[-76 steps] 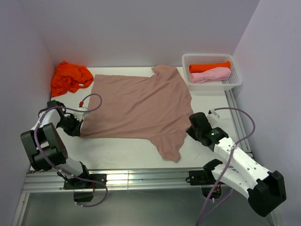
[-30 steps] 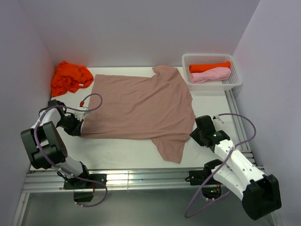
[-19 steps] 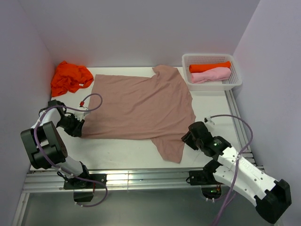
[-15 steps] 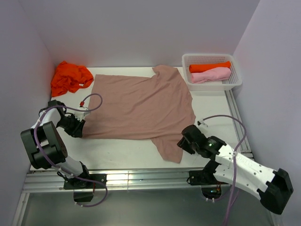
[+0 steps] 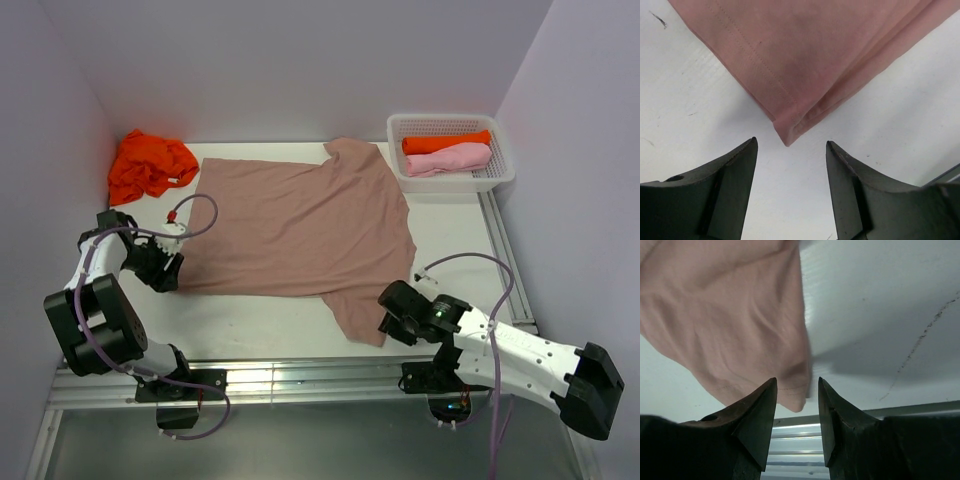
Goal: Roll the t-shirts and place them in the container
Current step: Flatten the tshirt
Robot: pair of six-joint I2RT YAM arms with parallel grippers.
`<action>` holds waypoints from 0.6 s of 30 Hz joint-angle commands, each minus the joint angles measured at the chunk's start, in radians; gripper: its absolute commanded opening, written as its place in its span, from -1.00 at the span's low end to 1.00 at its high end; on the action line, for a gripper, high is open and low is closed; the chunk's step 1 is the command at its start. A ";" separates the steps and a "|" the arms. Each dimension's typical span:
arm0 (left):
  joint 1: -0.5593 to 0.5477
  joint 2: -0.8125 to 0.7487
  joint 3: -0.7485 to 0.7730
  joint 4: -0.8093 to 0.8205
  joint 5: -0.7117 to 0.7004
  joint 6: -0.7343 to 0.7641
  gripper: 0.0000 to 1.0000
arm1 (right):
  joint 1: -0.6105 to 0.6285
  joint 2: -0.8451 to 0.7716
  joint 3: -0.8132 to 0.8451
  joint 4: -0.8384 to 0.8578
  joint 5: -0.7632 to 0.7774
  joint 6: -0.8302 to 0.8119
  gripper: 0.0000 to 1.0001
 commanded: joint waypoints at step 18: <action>-0.002 -0.073 0.096 -0.100 0.096 0.000 0.27 | 0.061 0.063 -0.085 0.146 -0.075 0.009 -0.64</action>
